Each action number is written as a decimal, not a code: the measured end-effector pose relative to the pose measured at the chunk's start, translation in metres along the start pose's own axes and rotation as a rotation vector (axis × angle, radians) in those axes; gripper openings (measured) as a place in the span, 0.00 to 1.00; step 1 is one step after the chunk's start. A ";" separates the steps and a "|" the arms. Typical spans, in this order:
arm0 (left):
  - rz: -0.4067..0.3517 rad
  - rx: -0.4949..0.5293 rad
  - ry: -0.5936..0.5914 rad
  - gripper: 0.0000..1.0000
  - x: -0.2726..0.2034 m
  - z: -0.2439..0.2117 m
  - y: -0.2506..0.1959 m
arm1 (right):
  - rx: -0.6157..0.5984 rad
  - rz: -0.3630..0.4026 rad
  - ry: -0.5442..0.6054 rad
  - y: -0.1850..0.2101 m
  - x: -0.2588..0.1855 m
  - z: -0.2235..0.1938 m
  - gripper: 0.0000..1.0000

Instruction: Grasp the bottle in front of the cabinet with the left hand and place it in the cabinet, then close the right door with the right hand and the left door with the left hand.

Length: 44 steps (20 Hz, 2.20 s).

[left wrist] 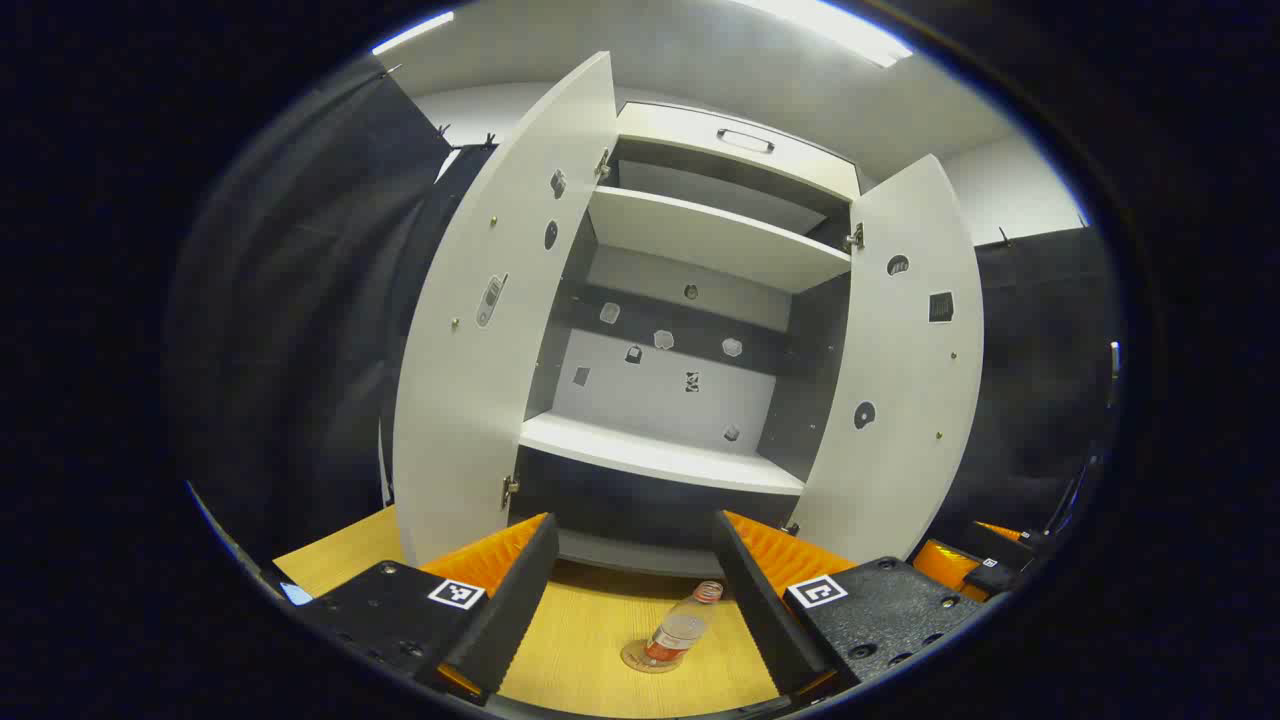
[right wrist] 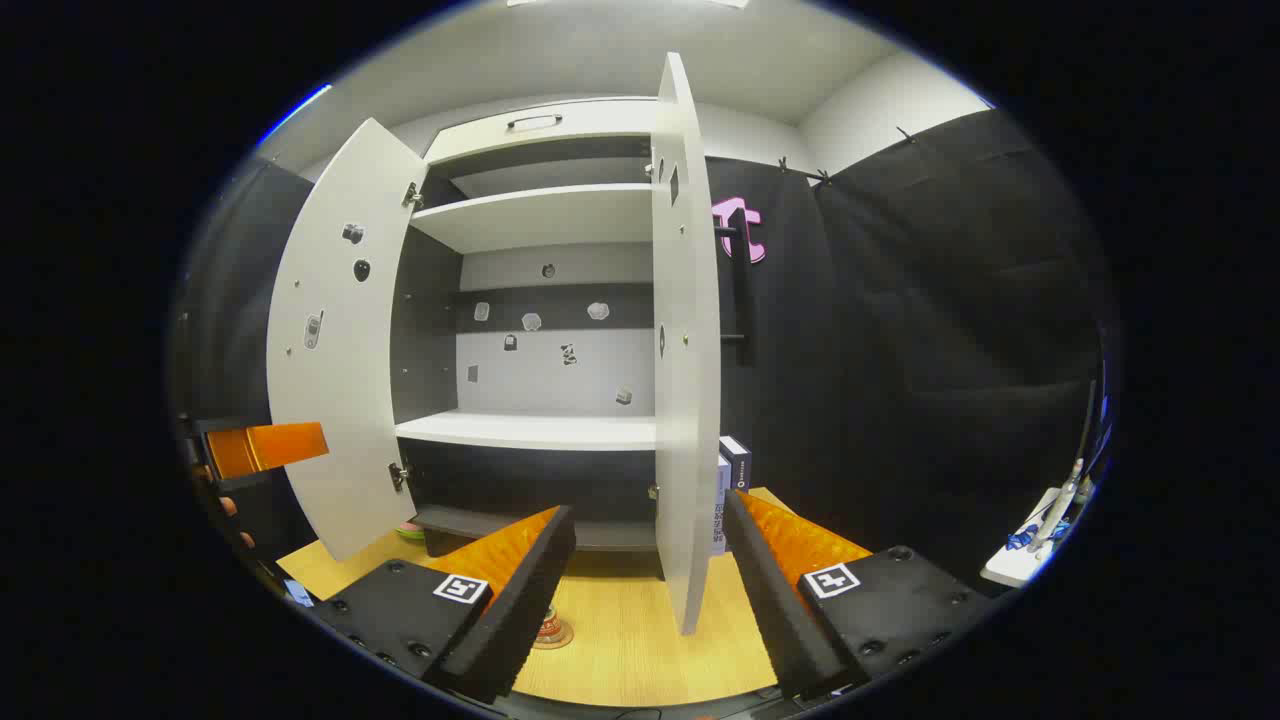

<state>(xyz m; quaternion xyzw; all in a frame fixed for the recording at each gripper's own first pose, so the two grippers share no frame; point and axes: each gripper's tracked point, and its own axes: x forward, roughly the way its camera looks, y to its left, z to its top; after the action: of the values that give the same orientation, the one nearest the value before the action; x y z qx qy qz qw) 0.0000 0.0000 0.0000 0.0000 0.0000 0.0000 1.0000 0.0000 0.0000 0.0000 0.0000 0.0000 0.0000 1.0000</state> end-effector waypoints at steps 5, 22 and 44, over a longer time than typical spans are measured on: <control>0.004 0.009 -0.021 0.95 -0.001 0.004 -0.028 | -0.028 0.040 0.011 -0.017 -0.002 0.004 0.99; 0.024 0.054 -0.031 0.95 -0.016 -0.008 -0.082 | -0.045 0.100 -0.011 -0.055 -0.016 0.012 0.99; -0.052 0.129 0.367 0.96 0.084 -0.237 -0.066 | -0.029 -0.007 0.072 -0.078 -0.042 -0.010 0.99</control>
<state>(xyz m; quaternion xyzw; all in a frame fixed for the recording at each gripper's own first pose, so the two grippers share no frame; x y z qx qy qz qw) 0.0837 -0.0657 -0.2369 0.0642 0.1824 -0.0260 0.9808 -0.0421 -0.0779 -0.0105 -0.0144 0.0361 -0.0036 0.9992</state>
